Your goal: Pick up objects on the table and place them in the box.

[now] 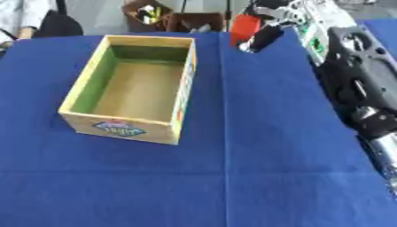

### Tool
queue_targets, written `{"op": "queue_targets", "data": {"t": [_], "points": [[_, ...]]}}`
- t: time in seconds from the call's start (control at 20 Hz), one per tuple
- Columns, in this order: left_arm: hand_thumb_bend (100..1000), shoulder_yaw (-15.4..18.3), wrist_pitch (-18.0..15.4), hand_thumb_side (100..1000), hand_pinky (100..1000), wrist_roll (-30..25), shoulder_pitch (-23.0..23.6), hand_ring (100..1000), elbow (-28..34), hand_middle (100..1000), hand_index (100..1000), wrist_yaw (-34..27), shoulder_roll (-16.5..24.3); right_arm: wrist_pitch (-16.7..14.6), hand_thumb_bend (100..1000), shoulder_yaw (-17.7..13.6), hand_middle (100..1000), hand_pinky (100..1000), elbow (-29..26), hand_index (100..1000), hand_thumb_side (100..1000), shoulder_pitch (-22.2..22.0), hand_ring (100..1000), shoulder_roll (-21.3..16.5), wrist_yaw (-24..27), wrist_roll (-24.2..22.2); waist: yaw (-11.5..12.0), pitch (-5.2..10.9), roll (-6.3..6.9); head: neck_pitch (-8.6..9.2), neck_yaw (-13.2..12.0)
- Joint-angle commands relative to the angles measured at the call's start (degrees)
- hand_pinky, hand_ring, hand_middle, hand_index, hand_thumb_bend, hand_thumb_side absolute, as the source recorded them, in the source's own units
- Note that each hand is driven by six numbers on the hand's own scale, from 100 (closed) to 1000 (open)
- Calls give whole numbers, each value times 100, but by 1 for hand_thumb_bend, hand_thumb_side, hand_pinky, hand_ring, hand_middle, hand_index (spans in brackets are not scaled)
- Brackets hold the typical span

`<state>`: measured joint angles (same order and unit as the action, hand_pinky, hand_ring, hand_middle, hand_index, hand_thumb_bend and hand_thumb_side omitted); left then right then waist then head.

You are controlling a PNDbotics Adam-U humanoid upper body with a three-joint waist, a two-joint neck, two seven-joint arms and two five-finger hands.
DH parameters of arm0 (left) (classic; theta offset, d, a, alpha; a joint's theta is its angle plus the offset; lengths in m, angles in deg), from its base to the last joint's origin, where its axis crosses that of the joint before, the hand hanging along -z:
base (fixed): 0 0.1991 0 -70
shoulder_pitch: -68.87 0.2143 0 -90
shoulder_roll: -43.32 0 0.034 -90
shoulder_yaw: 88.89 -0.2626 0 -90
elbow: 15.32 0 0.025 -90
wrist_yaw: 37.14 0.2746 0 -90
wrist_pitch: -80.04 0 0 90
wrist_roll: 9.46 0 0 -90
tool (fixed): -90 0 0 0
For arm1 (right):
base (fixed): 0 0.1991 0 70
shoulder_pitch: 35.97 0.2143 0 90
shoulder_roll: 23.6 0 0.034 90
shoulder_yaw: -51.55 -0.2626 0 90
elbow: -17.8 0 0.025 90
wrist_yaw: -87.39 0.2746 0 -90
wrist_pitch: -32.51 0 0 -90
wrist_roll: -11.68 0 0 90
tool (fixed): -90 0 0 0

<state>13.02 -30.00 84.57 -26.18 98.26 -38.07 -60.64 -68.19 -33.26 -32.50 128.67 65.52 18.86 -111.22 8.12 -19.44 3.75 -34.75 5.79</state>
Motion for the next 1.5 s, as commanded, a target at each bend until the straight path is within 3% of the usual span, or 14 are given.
{"op": "queue_targets", "data": {"t": [0.05, 0.3, 0.7, 1.5], "points": [[435, 25, 17, 938, 474, 11, -27, 627, 101, 587, 780, -39, 154, -58, 100, 88, 362, 764, -439, 359, 570, 139, 701, -102, 312, 27, 8, 164, -4, -38, -23], [431, 17, 24, 939, 475, 6, -43, 627, 101, 588, 780, -60, 172, -30, 100, 317, 358, 759, -965, 353, 577, 149, 697, -50, 736, 60, 10, 195, -17, -64, -23], [429, 2, 23, 939, 477, 7, -73, 627, 101, 589, 780, -106, 206, 350, 100, 680, 351, 761, -1543, 357, 569, 186, 689, 338, 1035, 38, 83, 245, -46, -66, 40], [427, -22, 51, 931, 477, -39, -148, 626, 101, 587, 778, -152, 180, 690, 100, 848, 344, 763, -1288, 357, 543, 89, 682, 1163, 817, 248, 222, 186, -104, 19, 133]]}}
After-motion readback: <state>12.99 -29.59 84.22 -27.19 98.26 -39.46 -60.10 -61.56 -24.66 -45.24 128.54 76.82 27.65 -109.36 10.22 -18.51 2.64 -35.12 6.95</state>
